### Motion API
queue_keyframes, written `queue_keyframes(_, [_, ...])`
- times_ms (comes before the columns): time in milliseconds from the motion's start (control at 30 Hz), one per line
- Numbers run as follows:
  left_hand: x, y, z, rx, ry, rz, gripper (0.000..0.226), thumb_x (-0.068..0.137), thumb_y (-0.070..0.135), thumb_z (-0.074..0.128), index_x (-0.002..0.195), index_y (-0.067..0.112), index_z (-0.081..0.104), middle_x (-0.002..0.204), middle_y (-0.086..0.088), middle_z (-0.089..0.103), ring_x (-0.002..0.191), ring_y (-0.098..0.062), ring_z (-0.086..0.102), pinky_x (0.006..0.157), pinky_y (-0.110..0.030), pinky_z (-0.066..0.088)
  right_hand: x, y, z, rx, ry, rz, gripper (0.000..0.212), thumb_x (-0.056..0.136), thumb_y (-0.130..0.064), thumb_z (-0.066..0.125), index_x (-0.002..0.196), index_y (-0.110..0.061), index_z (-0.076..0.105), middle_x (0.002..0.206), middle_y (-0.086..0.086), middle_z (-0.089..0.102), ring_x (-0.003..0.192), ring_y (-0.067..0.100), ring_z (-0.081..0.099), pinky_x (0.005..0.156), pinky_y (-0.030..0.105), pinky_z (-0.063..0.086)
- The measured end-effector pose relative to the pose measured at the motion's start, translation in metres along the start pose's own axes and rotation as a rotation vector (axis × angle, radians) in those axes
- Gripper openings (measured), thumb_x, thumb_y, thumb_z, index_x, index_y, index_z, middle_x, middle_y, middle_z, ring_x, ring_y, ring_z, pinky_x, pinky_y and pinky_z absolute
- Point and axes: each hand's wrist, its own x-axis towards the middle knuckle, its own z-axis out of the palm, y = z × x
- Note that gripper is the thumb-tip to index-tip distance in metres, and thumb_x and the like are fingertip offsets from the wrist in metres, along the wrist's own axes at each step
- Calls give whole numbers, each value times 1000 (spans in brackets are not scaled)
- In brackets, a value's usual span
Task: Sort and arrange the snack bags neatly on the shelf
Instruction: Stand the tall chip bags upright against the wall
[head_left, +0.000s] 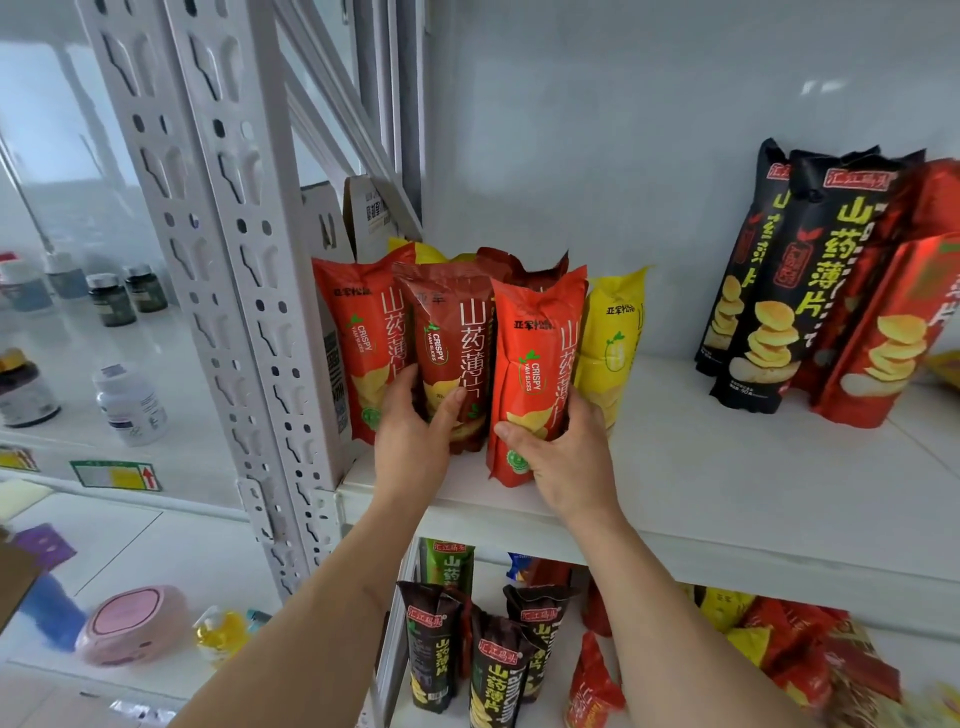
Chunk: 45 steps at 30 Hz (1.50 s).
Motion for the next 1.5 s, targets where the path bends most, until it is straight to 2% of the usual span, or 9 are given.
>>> queue_keyframes(200, [1, 0, 6, 10, 20, 4, 65, 90, 52, 66, 143, 19, 48, 137, 0, 57, 125, -19, 55, 102, -43, 49, 11, 6, -5, -4, -19, -5, 74, 71, -52, 81, 134, -28, 52, 124, -4, 49, 115, 14, 54, 95, 34, 50])
queue_keyframes(367, [-11, -1, 3, 95, 255, 29, 67, 93, 55, 52, 142, 9, 48, 148, -9, 42, 136, -28, 39, 111, -41, 32, 14, 13, -2, 21, -34, -18, 82, 63, -68, 75, 133, -32, 52, 124, -5, 52, 114, 13, 57, 95, 42, 54])
queue_keyframes(567, [-5, 2, 5, 57, 312, -100, 83, 97, 47, 57, 158, 8, 17, 164, -15, 18, 152, -29, 15, 122, -43, 13, 12, 13, -1, 54, -51, -25, 84, 58, -74, 71, 130, -34, 52, 123, -6, 56, 112, 11, 58, 93, 41, 56])
queue_keyframes(800, [20, -14, 0, -60, 289, -313, 106, 79, 82, 42, 160, 25, 5, 161, -14, 33, 144, -38, 36, 116, -57, 32, 9, 9, -2, 65, -60, -29, 83, 60, -68, 75, 131, -34, 51, 123, -7, 57, 110, 8, 59, 92, 36, 55])
queue_keyframes(967, [22, -12, -4, -43, 255, -304, 94, 94, 54, 58, 161, 21, 1, 160, -14, 35, 142, -38, 40, 114, -53, 36, 5, 8, 0, 100, -66, -14, 82, 58, -72, 73, 129, -38, 52, 121, -9, 60, 108, 7, 61, 90, 39, 57])
queue_keyframes(1100, [19, -14, -5, 1, 237, -245, 78, 96, 49, 58, 156, 15, 21, 149, -20, 43, 131, -43, 49, 105, -56, 45, 2, 6, -1, 103, -65, -19, 78, 59, -70, 75, 127, -38, 53, 121, -9, 63, 107, 8, 63, 89, 40, 57])
queue_keyframes(1200, [14, -13, -6, -71, 237, -218, 73, 89, 60, 58, 145, 19, 34, 136, -16, 55, 116, -41, 61, 95, -56, 52, -1, 6, -3, 94, -66, -25, 77, 59, -69, 75, 127, -38, 53, 120, -10, 63, 108, 8, 63, 90, 40, 57])
queue_keyframes(1300, [11, -25, -4, -160, 255, -241, 77, 75, 76, 55, 134, 30, 34, 129, -8, 61, 109, -34, 67, 90, -55, 56, -4, 5, -5, 99, -71, -34, 77, 60, -69, 75, 127, -38, 53, 121, -10, 63, 109, 8, 62, 91, 40, 57])
queue_keyframes(1500, [-18, 1, -10, -74, 325, -148, 74, 93, 55, 59, 149, 17, 30, 143, -9, 52, 130, -30, 52, 105, -54, 46, -12, -1, -15, 123, -118, -53, 77, 63, -65, 76, 129, -35, 52, 120, -11, 62, 108, 6, 61, 90, 32, 55])
